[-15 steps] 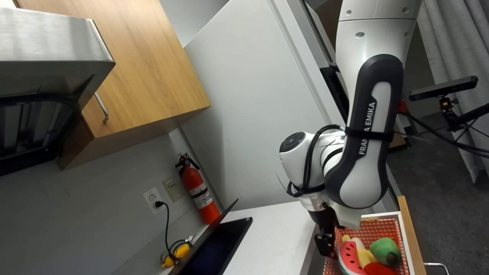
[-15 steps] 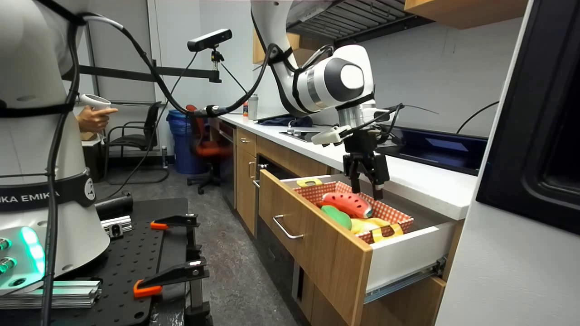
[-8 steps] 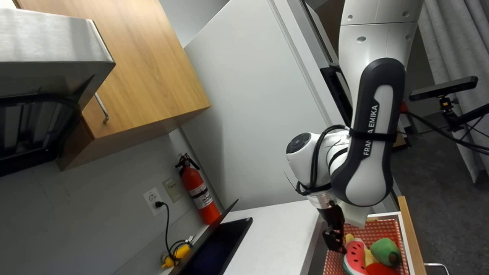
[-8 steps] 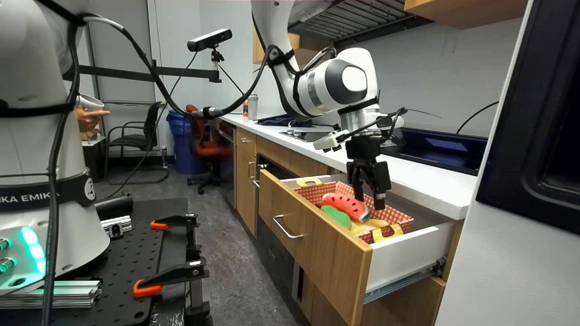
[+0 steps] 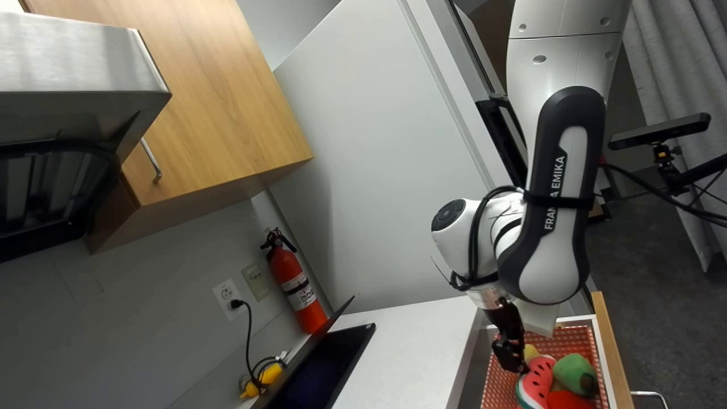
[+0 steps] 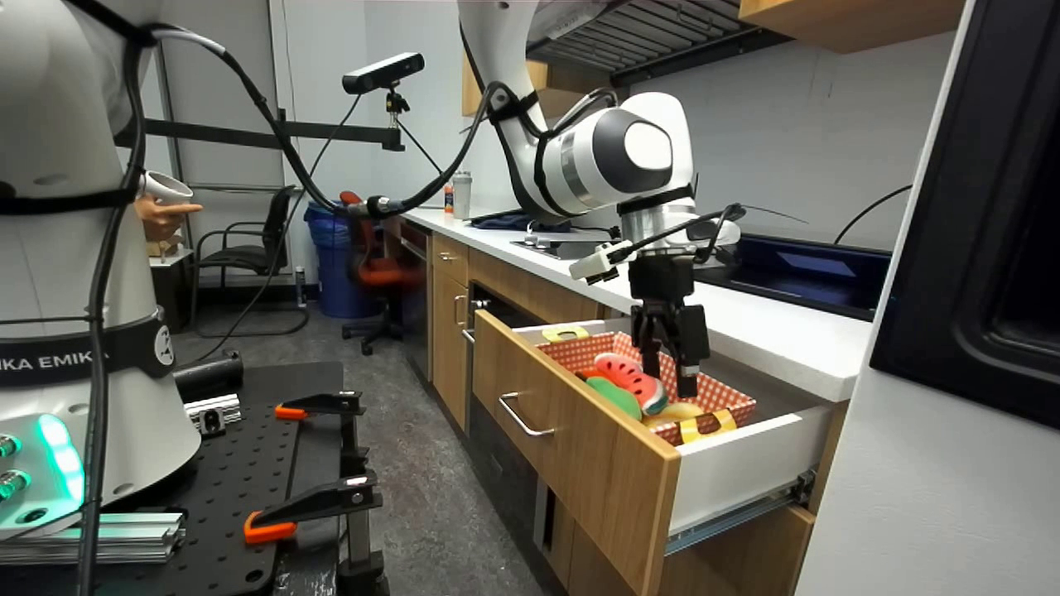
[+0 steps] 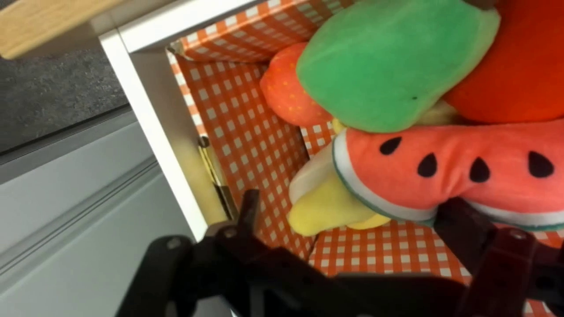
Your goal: Open the drawer on the right, remove the watermelon and green pear from the drawer and place them on the countertop, close the drawer
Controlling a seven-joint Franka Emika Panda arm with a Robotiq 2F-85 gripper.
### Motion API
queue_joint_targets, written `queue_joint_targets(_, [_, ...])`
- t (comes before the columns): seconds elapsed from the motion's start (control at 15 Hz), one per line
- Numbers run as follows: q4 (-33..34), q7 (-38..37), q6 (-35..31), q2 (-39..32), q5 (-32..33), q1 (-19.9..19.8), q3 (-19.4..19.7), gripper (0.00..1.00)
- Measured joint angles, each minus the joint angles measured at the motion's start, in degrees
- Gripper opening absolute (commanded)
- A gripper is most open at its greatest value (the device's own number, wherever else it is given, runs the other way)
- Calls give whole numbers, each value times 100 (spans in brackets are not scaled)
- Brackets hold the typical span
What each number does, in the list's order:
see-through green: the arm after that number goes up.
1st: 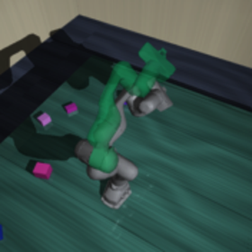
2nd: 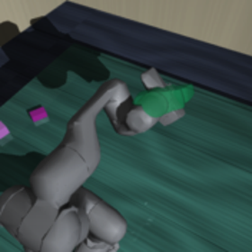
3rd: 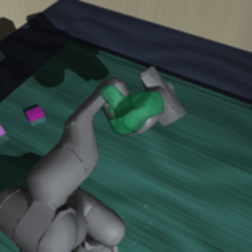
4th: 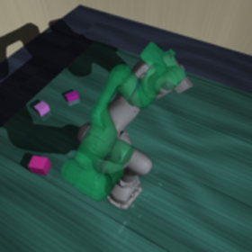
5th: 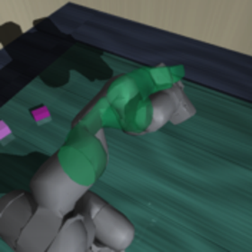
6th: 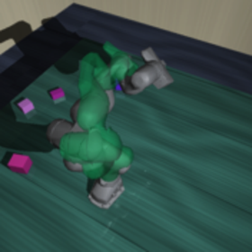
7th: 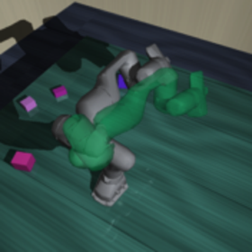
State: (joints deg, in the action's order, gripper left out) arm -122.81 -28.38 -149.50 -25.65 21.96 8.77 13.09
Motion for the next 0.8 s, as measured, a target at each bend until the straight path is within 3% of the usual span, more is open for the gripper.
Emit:
queue_joint_targets(0.07, [1,0,31,2,-7,-2,2,91])
queue_joint_targets(0.13, [4,0,72,2,-28,-5,3,75])
queue_joint_targets(0.8, [13,5,352,0,-577,-31,-62,1])
